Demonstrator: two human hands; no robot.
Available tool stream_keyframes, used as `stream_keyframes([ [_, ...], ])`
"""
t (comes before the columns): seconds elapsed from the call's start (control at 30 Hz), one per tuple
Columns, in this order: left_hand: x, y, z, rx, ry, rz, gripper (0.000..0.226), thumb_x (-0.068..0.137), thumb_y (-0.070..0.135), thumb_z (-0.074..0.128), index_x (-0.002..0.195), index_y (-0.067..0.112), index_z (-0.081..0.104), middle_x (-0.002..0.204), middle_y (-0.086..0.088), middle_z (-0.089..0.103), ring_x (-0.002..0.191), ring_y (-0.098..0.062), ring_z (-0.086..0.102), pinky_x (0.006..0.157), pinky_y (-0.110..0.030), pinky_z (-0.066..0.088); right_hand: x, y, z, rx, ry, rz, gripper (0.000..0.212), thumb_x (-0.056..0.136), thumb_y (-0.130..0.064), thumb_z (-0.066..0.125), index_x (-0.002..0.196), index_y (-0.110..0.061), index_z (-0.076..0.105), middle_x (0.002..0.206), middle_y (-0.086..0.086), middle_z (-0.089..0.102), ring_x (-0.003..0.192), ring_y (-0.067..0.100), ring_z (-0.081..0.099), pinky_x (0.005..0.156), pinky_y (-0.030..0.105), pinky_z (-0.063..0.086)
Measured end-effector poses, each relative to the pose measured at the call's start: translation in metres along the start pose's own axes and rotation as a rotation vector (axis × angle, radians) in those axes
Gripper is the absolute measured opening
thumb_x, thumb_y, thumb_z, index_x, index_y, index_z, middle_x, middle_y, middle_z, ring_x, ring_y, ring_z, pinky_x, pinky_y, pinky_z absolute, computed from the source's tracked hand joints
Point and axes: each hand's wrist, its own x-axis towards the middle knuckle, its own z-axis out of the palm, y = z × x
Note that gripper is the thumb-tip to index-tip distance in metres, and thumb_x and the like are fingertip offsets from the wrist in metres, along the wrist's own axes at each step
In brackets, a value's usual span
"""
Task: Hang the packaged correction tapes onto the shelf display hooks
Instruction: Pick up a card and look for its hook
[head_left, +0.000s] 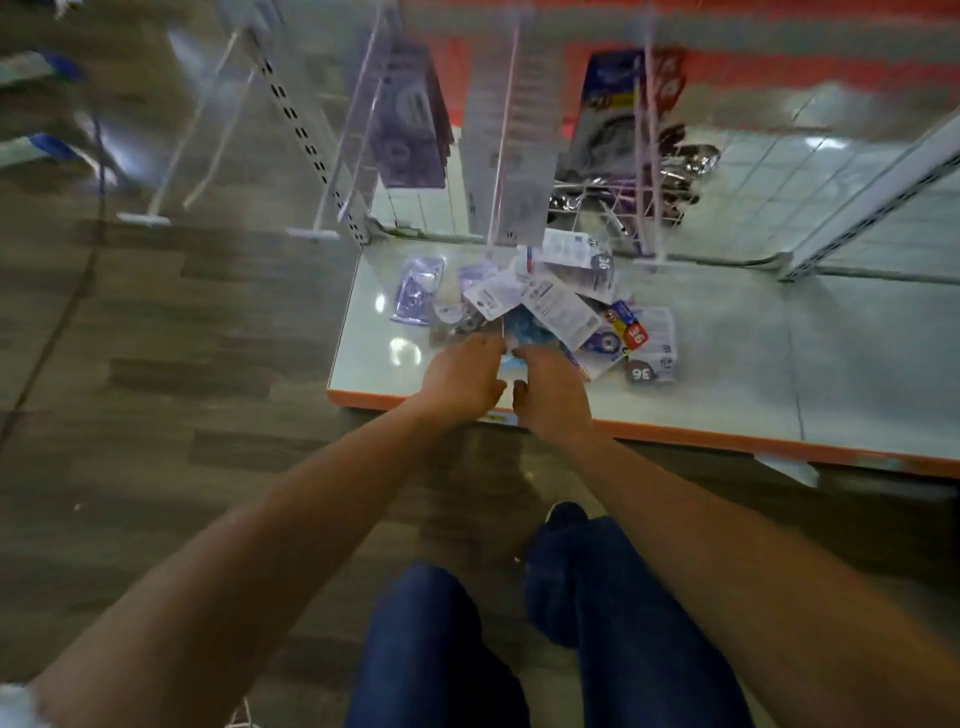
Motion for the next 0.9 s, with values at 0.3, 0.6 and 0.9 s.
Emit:
stream_keyframes([
  [0.3,0.093,-0.095,0.118,0.215,-0.027,-0.060,0.058,0.087,0.034,0.068,0.135,0.011,0.046,0.143,-0.011,0.043,0.120,-0.030,0.053,0.092,-0.041,0.049,0.110,0.070,0.136,-0.094,-0.052,-0.061,0.038,0.084,-0.003,0.057,0.122,-0.010,0.057,0.125,0.014,0.056,0.120,0.028,0.050,0.095,0.037,0.047],
  [0.6,0.150,-0.120,0.195,-0.031,-0.002,-0.169,0.050,0.090,0.034,0.063,0.131,0.008,0.050,0.131,-0.011,0.056,0.120,-0.026,0.053,0.097,-0.034,0.042,0.191,0.093,0.198,-0.284,-0.103,-0.149,0.065,0.084,-0.018,0.063,0.142,-0.012,0.034,0.148,0.008,0.035,0.136,0.026,0.032,0.110,0.046,0.030],
  [0.9,0.162,-0.133,0.206,-0.351,0.037,-0.364,0.032,0.097,0.025,0.051,0.121,0.005,0.059,0.124,-0.012,0.061,0.112,-0.027,0.057,0.091,-0.034,0.045,0.213,0.090,0.210,-0.572,-0.075,-0.181,0.077,0.083,-0.026,0.063,0.146,-0.011,0.021,0.144,0.013,0.028,0.132,0.031,0.026,0.105,0.048,0.029],
])
